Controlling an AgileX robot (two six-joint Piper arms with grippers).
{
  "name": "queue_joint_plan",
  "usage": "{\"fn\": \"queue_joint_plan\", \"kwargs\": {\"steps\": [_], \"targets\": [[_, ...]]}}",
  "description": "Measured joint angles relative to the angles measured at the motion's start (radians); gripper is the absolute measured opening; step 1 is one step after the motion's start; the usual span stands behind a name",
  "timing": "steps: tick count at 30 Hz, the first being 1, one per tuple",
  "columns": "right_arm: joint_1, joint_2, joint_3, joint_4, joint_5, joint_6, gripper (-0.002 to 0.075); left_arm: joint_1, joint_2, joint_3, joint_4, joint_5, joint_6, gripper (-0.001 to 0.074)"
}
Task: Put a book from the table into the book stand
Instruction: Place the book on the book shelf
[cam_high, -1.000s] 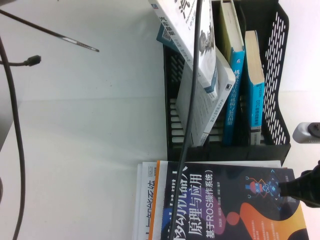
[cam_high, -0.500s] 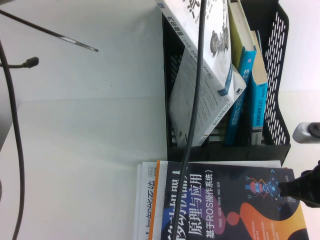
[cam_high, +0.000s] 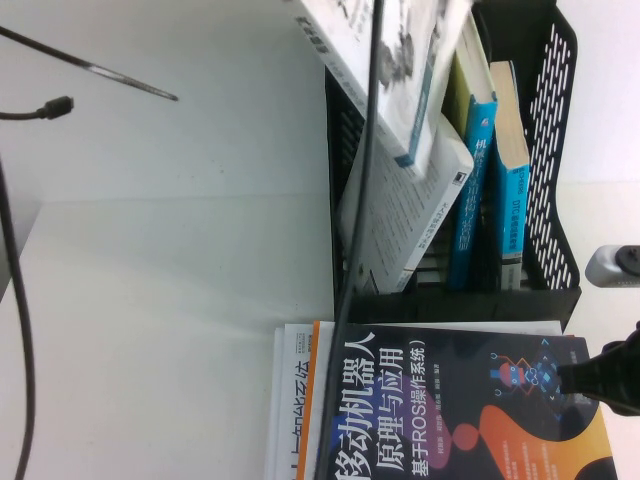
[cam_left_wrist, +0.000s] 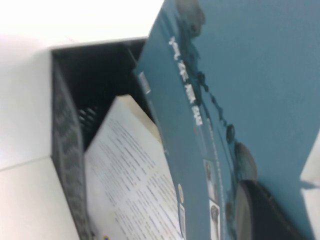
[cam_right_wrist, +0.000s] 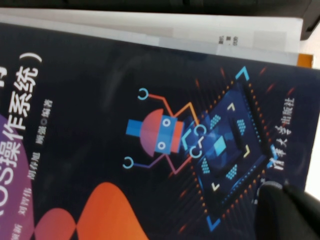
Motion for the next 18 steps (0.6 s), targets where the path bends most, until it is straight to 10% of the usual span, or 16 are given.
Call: {"fn": "queue_joint_plan", "kwargs": {"steps": [18], "targets": [[0.000, 0.000, 0.000, 0.000, 0.009, 0.000, -0.0002, 0.000, -0.073, -0.002, 0.146, 0.000, -0.037, 0.0114]]}}
